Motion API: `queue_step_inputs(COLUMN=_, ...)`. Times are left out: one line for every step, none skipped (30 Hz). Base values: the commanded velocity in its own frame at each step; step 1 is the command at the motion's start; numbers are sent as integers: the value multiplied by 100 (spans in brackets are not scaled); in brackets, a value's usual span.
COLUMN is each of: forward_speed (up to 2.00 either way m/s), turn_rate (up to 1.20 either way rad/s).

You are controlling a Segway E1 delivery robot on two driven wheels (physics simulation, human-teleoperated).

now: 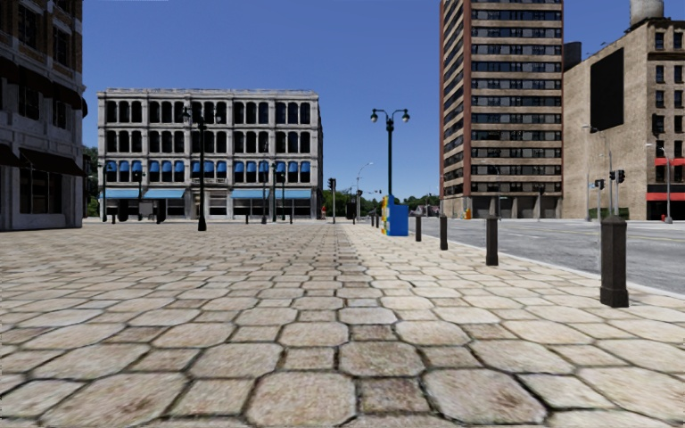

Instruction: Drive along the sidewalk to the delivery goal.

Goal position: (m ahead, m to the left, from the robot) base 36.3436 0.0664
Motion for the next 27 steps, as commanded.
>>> queue_step_inputs(forward_speed=200, turn_rate=0)
queue_step_inputs(forward_speed=200, turn_rate=0)
queue_step_inputs(forward_speed=200, turn_rate=0)
queue_step_inputs(forward_speed=200, turn_rate=0)
queue_step_inputs(forward_speed=200, turn_rate=0)
queue_step_inputs(forward_speed=200, turn_rate=0)
queue_step_inputs(forward_speed=200, turn_rate=0)
queue_step_inputs(forward_speed=200, turn_rate=0)
queue_step_inputs(forward_speed=200, turn_rate=0)
queue_step_inputs(forward_speed=200, turn_rate=0)
queue_step_inputs(forward_speed=200, turn_rate=0)
queue_step_inputs(forward_speed=200, turn_rate=0)
queue_step_inputs(forward_speed=200, turn_rate=0)
queue_step_inputs(forward_speed=200, turn_rate=0)
queue_step_inputs(forward_speed=200, turn_rate=0)
queue_step_inputs(forward_speed=200, turn_rate=0)
queue_step_inputs(forward_speed=200, turn_rate=0)
queue_step_inputs(forward_speed=200, turn_rate=0)
queue_step_inputs(forward_speed=200, turn_rate=0)
queue_step_inputs(forward_speed=200, turn_rate=0)
queue_step_inputs(forward_speed=200, turn_rate=0)
queue_step_inputs(forward_speed=200, turn_rate=0)
queue_step_inputs(forward_speed=200, turn_rate=0)
queue_step_inputs(forward_speed=200, turn_rate=0)
queue_step_inputs(forward_speed=200, turn_rate=0)
queue_step_inputs(forward_speed=200, turn_rate=0)
queue_step_inputs(forward_speed=200, turn_rate=0)
